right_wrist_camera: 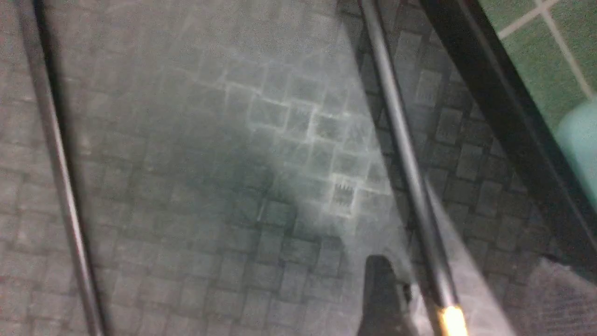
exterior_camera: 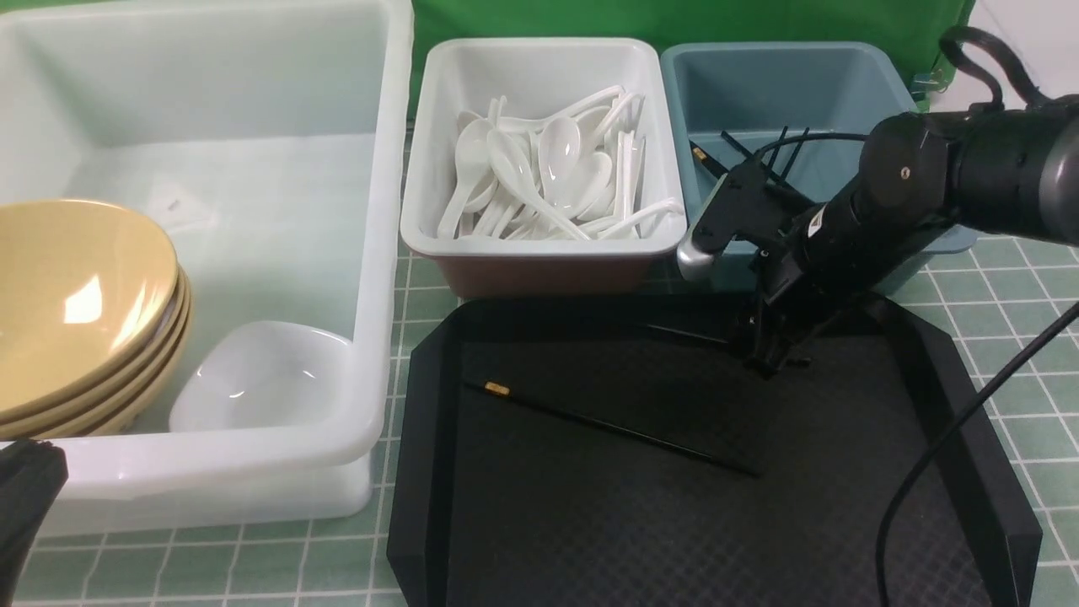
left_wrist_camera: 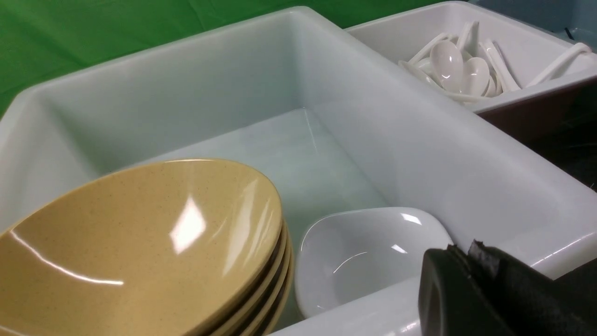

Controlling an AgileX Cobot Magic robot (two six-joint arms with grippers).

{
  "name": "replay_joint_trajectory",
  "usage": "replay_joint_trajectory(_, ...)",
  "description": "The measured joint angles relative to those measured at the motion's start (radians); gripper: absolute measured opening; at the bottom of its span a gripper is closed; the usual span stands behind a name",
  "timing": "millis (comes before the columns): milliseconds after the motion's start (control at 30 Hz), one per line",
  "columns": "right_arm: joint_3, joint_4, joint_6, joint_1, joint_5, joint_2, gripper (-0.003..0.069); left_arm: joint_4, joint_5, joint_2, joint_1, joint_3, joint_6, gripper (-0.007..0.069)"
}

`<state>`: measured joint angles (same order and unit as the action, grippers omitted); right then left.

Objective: On blue table put chopsticks spoon bowls plates into blue grey white boxes.
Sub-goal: 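Grasp the chopsticks with the right gripper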

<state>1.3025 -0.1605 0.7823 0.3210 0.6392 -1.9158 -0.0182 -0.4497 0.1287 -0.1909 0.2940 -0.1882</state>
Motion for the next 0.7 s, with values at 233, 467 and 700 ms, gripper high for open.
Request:
replay_joint_trajectory(233,0.012,0.021,0.003,0.0,-0.033,-0.056,0.033,0.0,0.001,0.0,0.0,0.0,0.0,0.0004)
replay_joint_trajectory(467,0.023,-0.003,0.01,0.012,0.08,-0.035,0.0045,-0.001,0.001,0.0,0.0,0.0,0.001,0.0004)
replay_joint_trajectory(700,0.02,-0.029,0.085,0.036,0.103,0.085,0.0036,-0.001,0.002,0.0,0.0,0.0,0.0,0.0004)
